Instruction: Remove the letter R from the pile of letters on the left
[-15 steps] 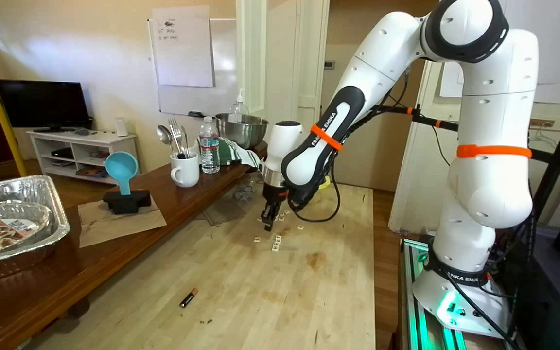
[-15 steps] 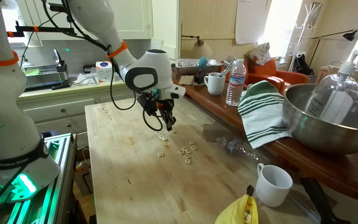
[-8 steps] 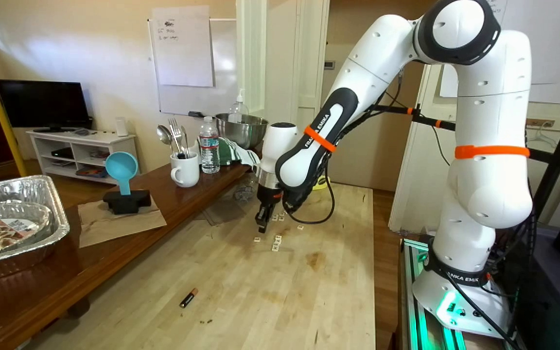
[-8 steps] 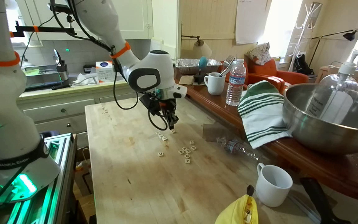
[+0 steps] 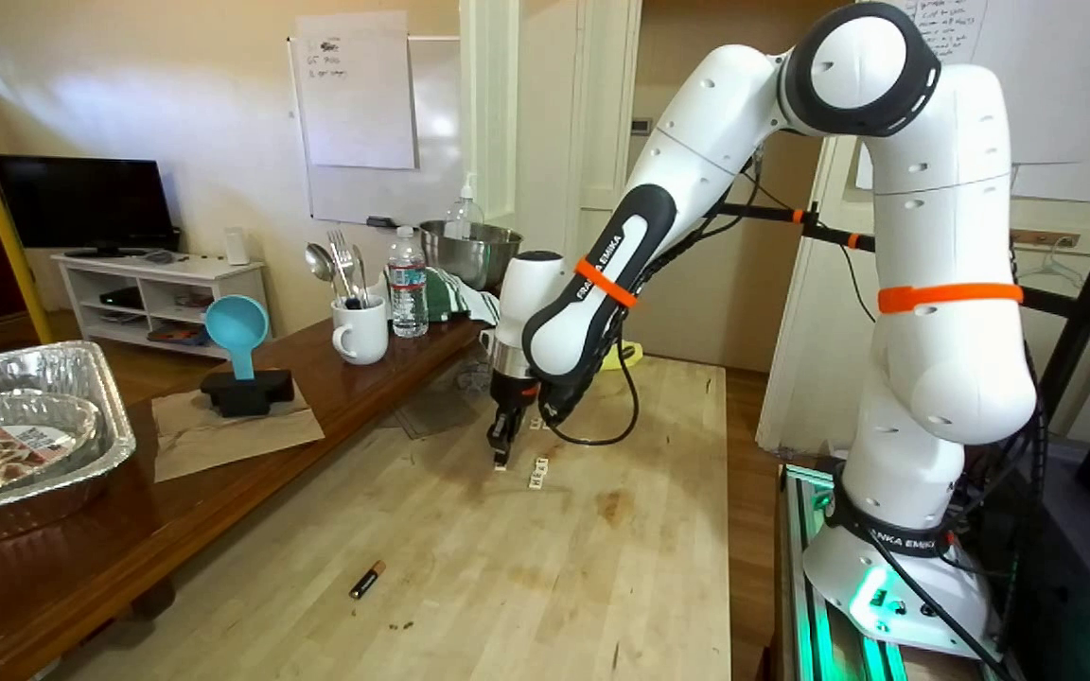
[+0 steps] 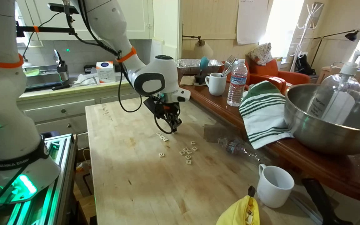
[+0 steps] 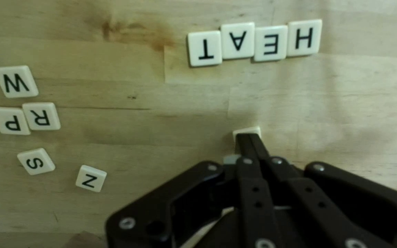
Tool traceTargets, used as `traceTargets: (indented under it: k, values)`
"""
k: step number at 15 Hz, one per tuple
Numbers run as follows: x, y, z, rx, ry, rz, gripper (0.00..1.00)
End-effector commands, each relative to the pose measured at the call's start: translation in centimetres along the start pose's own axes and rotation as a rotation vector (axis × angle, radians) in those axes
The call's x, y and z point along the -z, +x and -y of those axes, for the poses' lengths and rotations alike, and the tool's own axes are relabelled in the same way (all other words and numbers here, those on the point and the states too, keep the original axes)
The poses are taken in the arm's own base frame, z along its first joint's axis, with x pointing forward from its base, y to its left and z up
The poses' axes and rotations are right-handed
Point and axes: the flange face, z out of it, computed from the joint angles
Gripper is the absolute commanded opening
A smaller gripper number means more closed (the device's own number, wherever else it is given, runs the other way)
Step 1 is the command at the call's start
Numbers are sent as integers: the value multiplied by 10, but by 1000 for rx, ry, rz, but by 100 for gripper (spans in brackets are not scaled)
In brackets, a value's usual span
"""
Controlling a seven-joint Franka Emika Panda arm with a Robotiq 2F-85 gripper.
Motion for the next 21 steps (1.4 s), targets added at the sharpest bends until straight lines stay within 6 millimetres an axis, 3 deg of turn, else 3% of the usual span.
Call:
traceTargets:
  k: [1, 6, 12, 15, 17, 21]
  values:
    - [-17, 3, -10, -4, -4, 0, 0]
    - [-16, -2, -39, -49, -35, 4, 0]
    - [-4, -29, -110, -157, -144, 23, 0]
    - [1, -40, -136, -201, -191, 41, 0]
    - [10, -44, -135, -208, -190, 29, 0]
    - [30, -44, -110, -176, -169, -16, 0]
